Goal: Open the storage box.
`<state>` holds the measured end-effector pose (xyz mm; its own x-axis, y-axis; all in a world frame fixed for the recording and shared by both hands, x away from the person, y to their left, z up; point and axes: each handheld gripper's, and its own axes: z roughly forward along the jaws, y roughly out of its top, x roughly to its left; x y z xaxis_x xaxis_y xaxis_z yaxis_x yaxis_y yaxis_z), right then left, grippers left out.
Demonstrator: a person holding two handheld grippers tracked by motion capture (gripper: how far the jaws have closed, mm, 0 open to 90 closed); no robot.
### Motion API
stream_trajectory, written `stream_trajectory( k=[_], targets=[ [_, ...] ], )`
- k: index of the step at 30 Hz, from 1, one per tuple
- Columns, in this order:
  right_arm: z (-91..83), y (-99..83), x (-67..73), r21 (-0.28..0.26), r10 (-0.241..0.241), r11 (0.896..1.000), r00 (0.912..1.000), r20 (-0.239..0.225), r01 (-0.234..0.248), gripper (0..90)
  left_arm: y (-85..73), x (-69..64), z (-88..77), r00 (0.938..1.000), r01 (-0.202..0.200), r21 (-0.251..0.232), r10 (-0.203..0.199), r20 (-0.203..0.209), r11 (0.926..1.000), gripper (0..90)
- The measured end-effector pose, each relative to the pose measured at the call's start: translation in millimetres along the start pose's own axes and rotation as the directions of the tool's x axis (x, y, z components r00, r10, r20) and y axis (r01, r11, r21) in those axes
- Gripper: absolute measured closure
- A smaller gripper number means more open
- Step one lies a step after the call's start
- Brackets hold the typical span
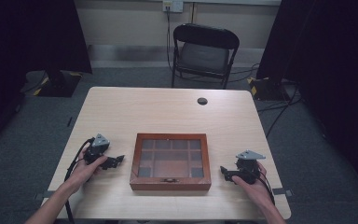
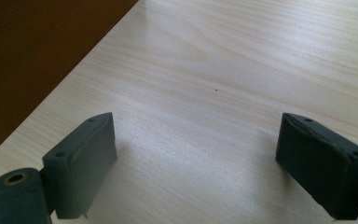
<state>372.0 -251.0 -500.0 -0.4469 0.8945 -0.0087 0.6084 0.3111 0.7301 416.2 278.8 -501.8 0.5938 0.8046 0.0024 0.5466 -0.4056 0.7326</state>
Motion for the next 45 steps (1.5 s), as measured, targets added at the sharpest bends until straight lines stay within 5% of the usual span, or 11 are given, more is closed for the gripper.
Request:
stream_trajectory(
  k=[8,16,26,39,45],
  targets=[
    [-2.6,3.6,-0.8,0.029,0.002,1.0,1.0,0.007,-0.002,15.2,0.2,0.6,0.2,1.0,-0.005,0.0,0.005,0.002,1.0,11.9],
    [-12.6,11.6,-1.4,-0.016,0.0,1.0,1.0,-0.009,0.0,18.9,0.2,0.6,0.2,1.0,-0.005,0.0,0.005,0.002,1.0,11.8],
    [-23.8,23.2,4.5,-0.043,-0.011,0.999,0.9963,-0.085,0.007,31.1,0.3,0.7,0.2,1.0,-0.006,0.0,0.006,0.003,1.0,11.8],
    [-40.4,42.7,19.0,-0.041,-0.031,0.999,0.967,-0.253,0.022,49.0,0.5,1.1,0.3,0.9999,-0.012,0.001,0.012,0.001,0.9999,11.6],
    [-48.6,50.8,32.0,-0.062,-0.052,0.998,0.9436,-0.327,0.033,55.0,0.5,1.1,0.3,0.9999,-0.013,0.001,0.013,0.0,0.9999,11.6]
  ],
)
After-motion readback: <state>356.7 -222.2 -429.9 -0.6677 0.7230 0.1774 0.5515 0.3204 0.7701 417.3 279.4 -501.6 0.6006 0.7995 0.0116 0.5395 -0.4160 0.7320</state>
